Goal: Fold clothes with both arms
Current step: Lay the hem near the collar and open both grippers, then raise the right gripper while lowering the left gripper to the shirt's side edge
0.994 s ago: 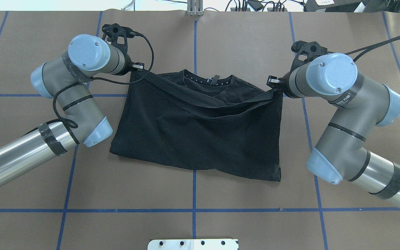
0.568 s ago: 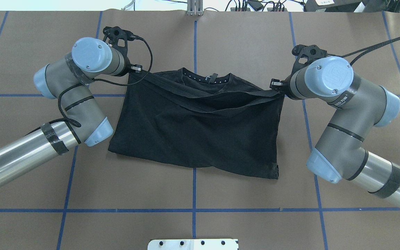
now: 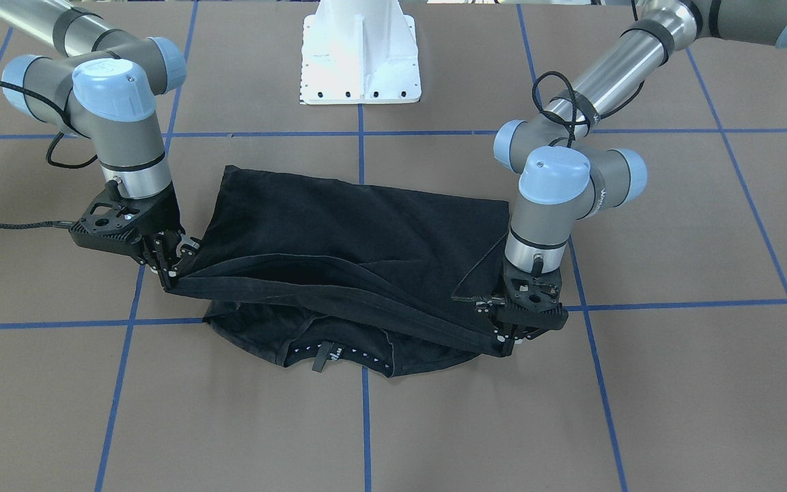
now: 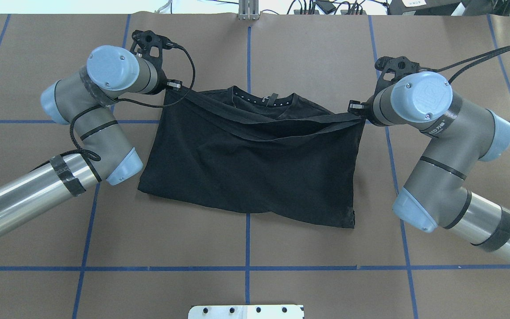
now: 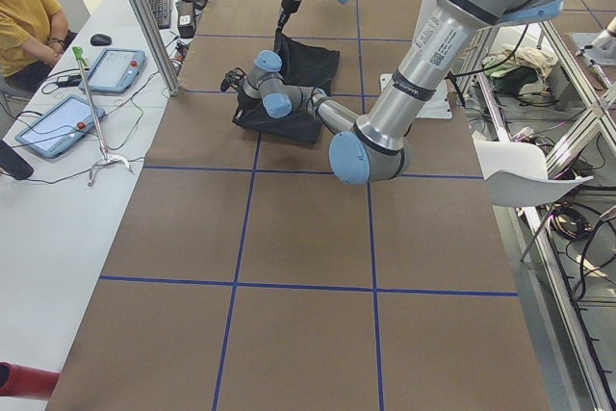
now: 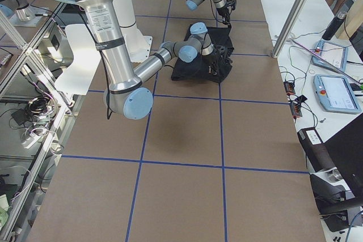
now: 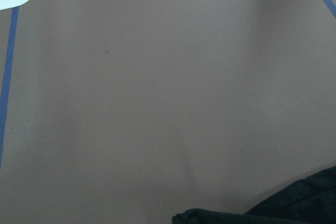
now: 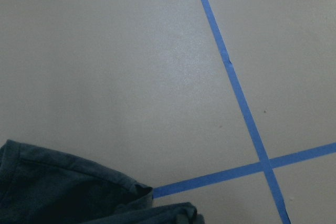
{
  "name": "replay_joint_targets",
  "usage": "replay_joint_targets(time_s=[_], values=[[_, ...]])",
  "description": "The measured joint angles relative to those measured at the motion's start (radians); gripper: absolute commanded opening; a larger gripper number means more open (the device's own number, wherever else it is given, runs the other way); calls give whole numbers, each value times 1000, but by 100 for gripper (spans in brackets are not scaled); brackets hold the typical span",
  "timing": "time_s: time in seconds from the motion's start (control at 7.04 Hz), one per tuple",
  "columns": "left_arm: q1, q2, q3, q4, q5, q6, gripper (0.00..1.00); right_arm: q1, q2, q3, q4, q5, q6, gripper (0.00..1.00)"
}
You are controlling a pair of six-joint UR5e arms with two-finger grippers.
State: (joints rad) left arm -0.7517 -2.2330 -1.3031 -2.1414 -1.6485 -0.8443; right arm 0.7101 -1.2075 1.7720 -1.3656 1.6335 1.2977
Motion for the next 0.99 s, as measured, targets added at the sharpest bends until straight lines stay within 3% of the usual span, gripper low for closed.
replay_joint_targets(time_s=[0.14,0.28,0.43,0.57,0.99], values=[[-4,0,0,-3,-1,11,0,1,0,-10,1,-2,-11,0],[-9,0,0,-4,-2,32,27,1,0,-20,1,-6,-16,31],[-13,0,1,-7,-2,46,90,1,2,-30,2,-8,-19,99],[-16,0,0,-14,-2,54,100,0,3,-40,5,-12,-19,100],[-44,36,-40,-64,-86,114,100,38,7,-28,6,22,-78,100]])
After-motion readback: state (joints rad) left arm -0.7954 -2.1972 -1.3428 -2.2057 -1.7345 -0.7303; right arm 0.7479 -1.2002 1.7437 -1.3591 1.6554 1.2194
